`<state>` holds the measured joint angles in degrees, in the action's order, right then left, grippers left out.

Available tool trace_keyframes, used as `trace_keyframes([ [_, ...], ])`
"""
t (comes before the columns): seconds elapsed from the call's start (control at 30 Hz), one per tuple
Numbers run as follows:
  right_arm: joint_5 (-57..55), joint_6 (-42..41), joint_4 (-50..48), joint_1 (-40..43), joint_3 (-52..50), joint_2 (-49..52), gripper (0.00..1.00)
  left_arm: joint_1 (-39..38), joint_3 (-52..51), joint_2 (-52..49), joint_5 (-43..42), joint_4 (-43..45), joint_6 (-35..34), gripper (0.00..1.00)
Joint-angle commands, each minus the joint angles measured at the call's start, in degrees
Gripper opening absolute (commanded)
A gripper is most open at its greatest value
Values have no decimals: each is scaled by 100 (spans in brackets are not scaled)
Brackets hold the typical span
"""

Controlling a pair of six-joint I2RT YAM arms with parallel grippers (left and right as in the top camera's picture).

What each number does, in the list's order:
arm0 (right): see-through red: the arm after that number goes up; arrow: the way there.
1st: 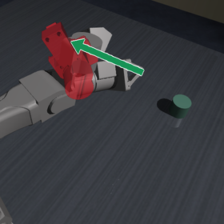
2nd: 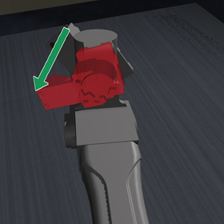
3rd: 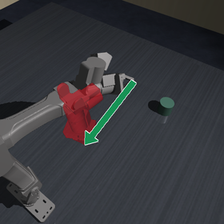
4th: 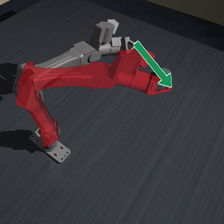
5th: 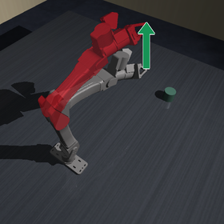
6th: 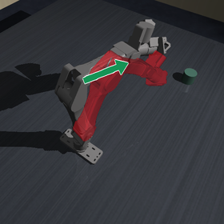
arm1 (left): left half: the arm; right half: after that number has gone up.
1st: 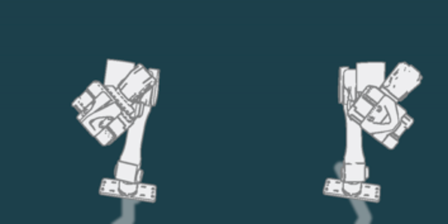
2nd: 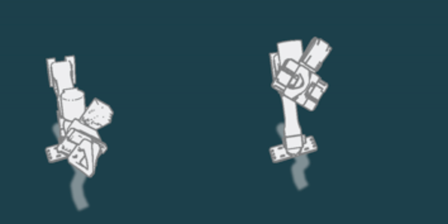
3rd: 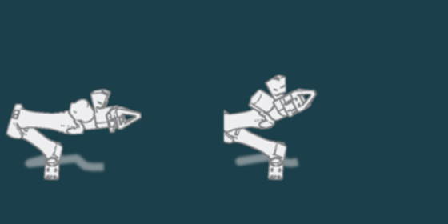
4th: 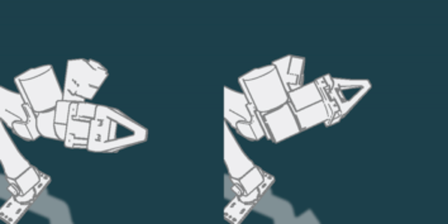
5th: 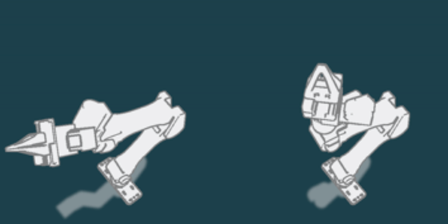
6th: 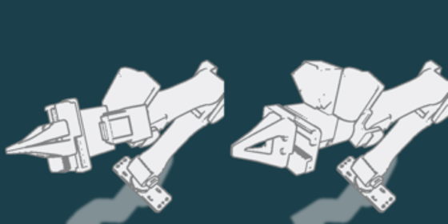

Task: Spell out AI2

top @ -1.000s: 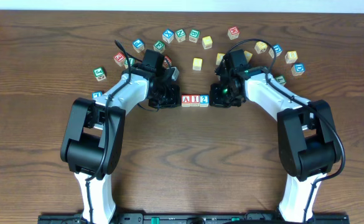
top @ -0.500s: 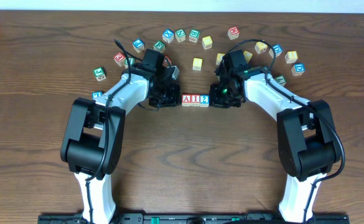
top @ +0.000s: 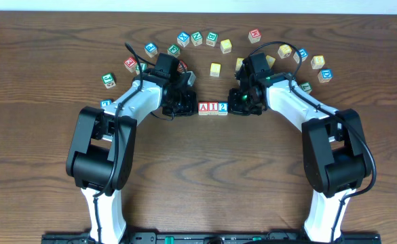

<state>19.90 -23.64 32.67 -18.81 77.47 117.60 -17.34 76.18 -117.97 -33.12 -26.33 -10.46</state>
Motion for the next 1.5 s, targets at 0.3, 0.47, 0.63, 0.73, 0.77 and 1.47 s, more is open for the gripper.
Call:
trace_keyframes([
  [0.3,-33,-81,-168,-79,-31,-13,1,-234,-31,-66,136,203,11,7],
  [0.47,-52,-81,-247,-79,-31,-13,1,-245,-31,-66,188,203,11,7],
  [0.63,-52,-79,-247,-81,-31,-15,1,-245,-31,-68,190,205,11,7],
  [0.73,-52,-79,-247,-81,-31,-15,1,-247,-31,-66,210,205,11,7],
  [0.77,-52,-79,-245,-79,-31,-15,1,-245,-31,-66,210,205,11,8],
  [1.47,-267,-404,-35,-79,-31,-15,1,-245,-31,-66,212,223,11,7],
])
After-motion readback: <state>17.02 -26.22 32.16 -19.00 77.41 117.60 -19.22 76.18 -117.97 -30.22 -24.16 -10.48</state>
